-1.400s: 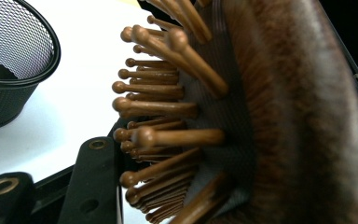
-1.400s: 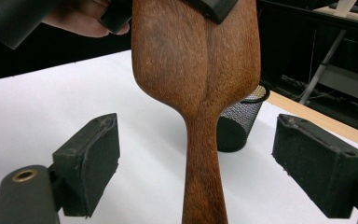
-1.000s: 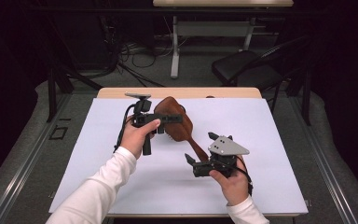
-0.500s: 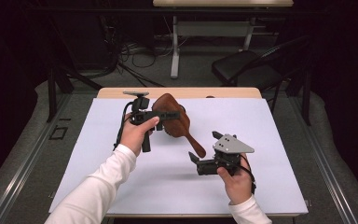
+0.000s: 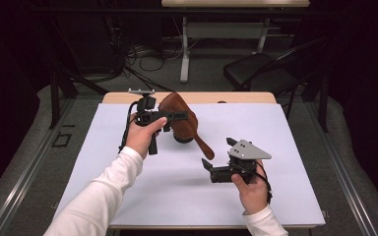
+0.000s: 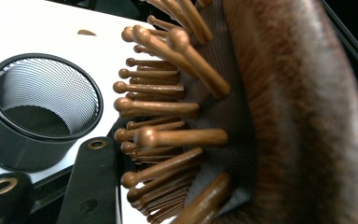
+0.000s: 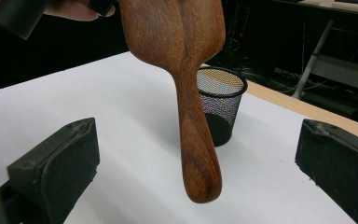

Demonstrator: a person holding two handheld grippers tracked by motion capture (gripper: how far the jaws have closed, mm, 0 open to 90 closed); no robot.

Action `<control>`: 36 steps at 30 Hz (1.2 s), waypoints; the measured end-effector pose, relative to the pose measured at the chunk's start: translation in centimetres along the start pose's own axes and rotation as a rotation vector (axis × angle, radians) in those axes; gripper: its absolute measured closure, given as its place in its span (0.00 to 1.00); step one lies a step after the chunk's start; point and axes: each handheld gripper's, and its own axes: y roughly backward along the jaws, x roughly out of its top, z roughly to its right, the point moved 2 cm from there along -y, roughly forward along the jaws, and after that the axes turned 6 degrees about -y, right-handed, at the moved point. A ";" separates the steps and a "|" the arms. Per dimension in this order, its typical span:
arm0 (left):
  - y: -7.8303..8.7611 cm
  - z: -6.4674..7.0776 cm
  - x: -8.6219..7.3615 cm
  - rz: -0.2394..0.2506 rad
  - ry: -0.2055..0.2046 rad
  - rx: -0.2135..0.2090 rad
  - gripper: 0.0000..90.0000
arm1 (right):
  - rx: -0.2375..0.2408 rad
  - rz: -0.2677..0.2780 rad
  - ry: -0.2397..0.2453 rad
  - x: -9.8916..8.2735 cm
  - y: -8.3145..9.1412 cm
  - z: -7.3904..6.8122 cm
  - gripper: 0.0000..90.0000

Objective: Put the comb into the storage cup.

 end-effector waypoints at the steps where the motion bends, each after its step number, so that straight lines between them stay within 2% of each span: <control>1: 0.0 0.0 0.1 0.003 -0.006 0.004 0.55 | -0.002 0.001 0.000 0.0 0.0 0.0 0.00; 12: 0.4 -0.1 1.1 0.022 -0.023 0.031 0.55 | 0.009 -0.003 -0.002 0.1 -0.3 0.0 0.00; 29: 0.8 -0.3 2.5 0.037 -0.024 0.059 0.55 | 0.003 0.003 -0.006 0.4 0.0 0.2 0.00; 36: 0.8 -0.4 3.0 0.046 -0.039 0.075 0.55 | 0.000 0.007 -0.009 0.4 0.0 0.3 0.00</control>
